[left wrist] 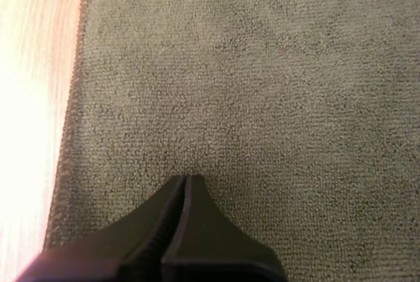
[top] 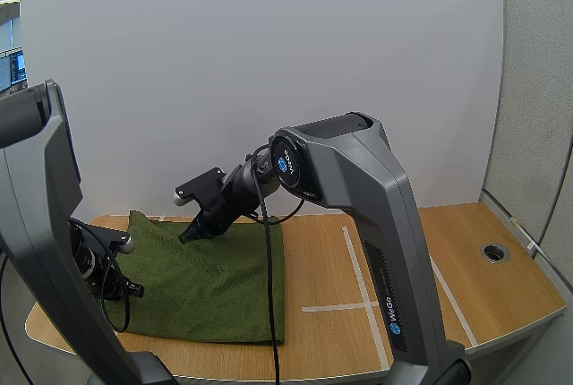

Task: Fold the towel

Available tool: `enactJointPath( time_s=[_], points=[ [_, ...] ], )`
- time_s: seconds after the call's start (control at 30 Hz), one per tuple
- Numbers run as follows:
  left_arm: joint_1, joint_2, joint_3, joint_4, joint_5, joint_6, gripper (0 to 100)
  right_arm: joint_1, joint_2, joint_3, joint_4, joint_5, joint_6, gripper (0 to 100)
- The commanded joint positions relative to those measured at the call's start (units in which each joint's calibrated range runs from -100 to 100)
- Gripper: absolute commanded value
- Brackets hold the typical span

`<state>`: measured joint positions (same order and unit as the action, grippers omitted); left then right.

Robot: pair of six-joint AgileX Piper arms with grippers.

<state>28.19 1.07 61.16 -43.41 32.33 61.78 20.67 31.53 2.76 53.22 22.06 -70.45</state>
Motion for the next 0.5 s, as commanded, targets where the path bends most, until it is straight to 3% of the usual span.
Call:
enactJointPath(
  time_s=[0.0,0.27,0.47],
  points=[
    [-0.2,2.01,0.99,1.22,0.26,-0.15,0,-0.26,-0.28,-0.73,-0.35,-7.62,-0.41,0],
    [-0.2,2.01,0.99,1.22,0.26,-0.15,0,0.29,-0.55,-0.73,1.42,4.72,-0.32,0],
    [-0.2,2.01,0.99,1.22,0.26,-0.15,0,1.44,-0.28,-2.61,1.56,5.19,-0.32,0]
  ],
)
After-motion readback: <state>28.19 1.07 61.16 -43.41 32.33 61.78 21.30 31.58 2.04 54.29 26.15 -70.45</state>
